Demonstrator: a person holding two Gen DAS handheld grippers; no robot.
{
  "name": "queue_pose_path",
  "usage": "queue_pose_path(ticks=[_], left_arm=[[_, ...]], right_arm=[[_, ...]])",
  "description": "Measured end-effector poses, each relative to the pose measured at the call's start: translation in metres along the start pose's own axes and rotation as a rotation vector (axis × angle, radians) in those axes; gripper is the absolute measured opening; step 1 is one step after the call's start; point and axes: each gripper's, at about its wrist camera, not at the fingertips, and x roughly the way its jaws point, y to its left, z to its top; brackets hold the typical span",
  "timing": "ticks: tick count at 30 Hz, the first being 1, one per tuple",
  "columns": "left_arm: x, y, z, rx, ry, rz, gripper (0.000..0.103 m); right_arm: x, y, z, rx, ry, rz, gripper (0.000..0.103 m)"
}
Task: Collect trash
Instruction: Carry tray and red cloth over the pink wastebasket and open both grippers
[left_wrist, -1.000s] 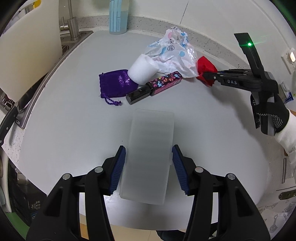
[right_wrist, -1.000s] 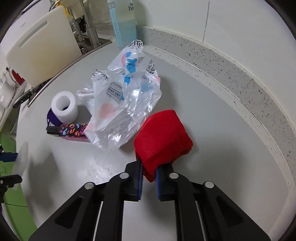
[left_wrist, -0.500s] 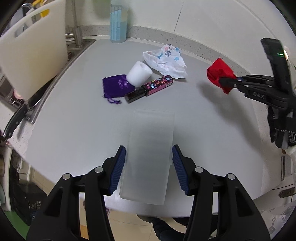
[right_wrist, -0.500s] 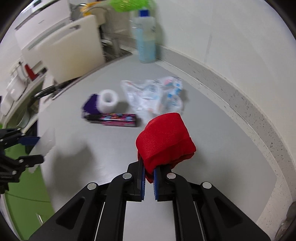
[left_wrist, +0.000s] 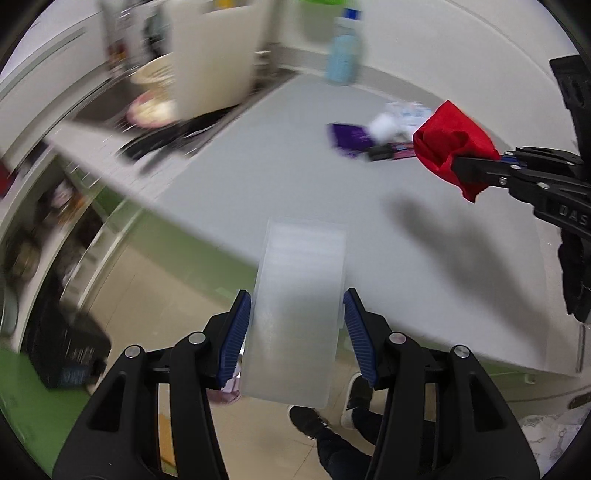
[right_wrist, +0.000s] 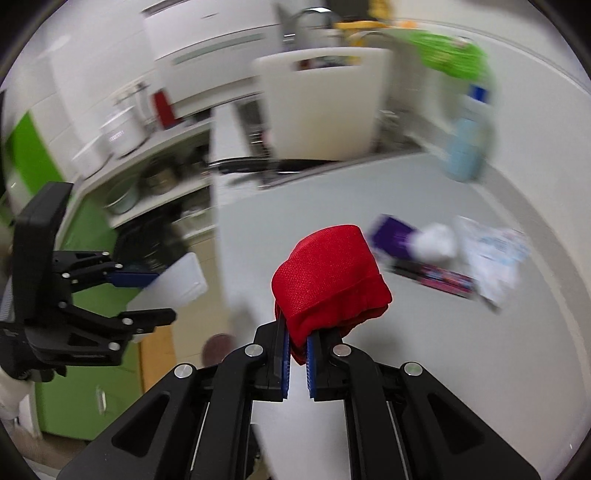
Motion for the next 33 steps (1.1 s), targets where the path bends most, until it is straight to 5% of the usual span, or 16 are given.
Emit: queue_pose_path(ticks=[6,14,26,33], left_arm=[[0.008,0.074,-0.067,-0.147,0.008,0.084,0.052],[0.087,0.16,-0.162,-0.305,0.072,0.147,0.052],[0.298,0.237,-0.293,-0.421,0.153,0.131,0.052],[0.382,0.252,-0.338,-0.457,0.172,0.133,0.053]], right_arm=[[0.07,0.083,0.002,-0.101,0.085,0.098,0.006],[0.205,0.157,-0.022,-0.195,0.197,0.157,0.006],[0.397,0.179,-0.122,-0.248,0.321,0.146,0.006],[0.473,0.18,-0.176,-0.258,0.393,0.156,0.006]])
